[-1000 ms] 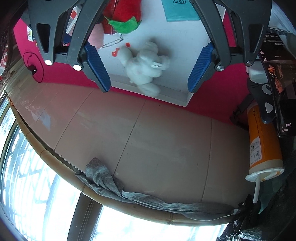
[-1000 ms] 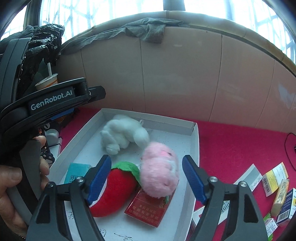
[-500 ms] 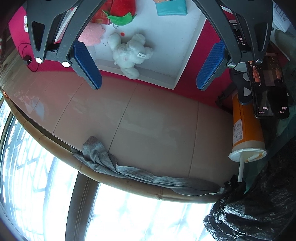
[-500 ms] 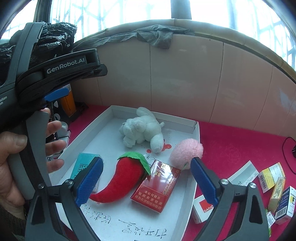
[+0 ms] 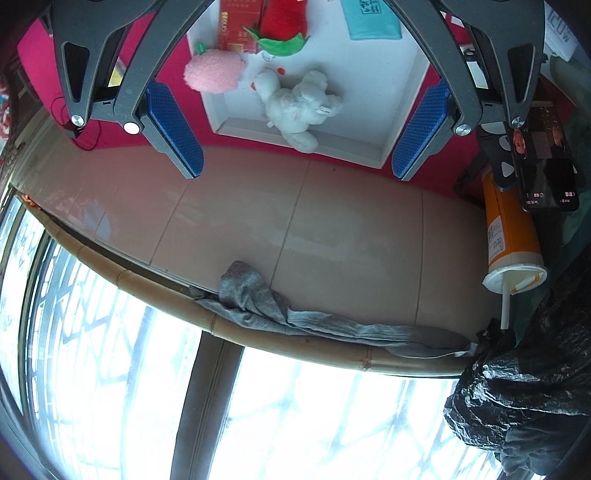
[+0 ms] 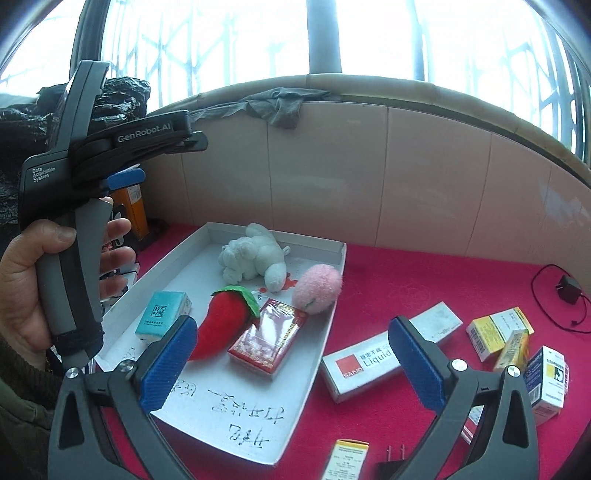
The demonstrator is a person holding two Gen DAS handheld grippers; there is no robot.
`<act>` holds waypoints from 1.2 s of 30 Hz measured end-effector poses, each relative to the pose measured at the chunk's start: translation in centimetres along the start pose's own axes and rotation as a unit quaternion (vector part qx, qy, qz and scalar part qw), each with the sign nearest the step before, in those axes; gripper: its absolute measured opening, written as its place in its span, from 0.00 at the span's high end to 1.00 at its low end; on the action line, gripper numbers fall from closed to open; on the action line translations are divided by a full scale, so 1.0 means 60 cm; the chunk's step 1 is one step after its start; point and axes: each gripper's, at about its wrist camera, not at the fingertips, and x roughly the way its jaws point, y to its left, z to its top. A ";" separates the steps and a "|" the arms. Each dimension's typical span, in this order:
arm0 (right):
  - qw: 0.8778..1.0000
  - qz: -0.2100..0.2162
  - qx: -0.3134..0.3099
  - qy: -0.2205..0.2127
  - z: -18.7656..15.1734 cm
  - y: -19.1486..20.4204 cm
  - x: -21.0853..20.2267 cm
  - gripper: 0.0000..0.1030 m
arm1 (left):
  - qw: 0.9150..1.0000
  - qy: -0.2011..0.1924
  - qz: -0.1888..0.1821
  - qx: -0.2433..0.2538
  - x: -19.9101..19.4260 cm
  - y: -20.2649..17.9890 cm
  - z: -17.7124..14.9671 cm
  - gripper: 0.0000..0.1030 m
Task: Organize objects
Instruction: 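Move both grippers back toward the boxes and charger on the table, then grasp the black charger with the right gripper while the left gripper grasps the white medicine box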
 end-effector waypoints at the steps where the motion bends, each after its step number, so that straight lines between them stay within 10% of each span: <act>1: 1.000 -0.006 0.004 -0.002 -0.003 -0.007 -0.008 0.00 | 1.000 0.001 -0.013 -0.006 -0.006 -0.005 0.002 0.00; 13: 0.989 -0.102 0.108 -0.008 -0.072 -0.187 -0.140 0.00 | 0.991 -0.046 -0.121 0.037 -0.139 -0.122 0.013 0.00; 18: 0.980 -0.121 0.155 -0.001 -0.106 -0.264 -0.172 0.00 | 0.987 0.000 -0.125 0.101 -0.142 -0.190 -0.057 0.00; 23: 0.987 -0.060 0.143 0.047 -0.141 -0.270 -0.146 0.02 | 0.975 0.088 -0.130 0.157 -0.137 -0.203 -0.177 0.00; 27: 0.990 -0.001 0.095 0.100 -0.165 -0.228 -0.101 0.27 | 0.961 0.125 -0.128 0.211 -0.166 -0.188 -0.258 0.00; 36: 0.985 0.059 0.046 0.154 -0.181 -0.169 -0.038 0.49 | 0.941 0.194 -0.142 0.237 -0.173 -0.186 -0.344 0.00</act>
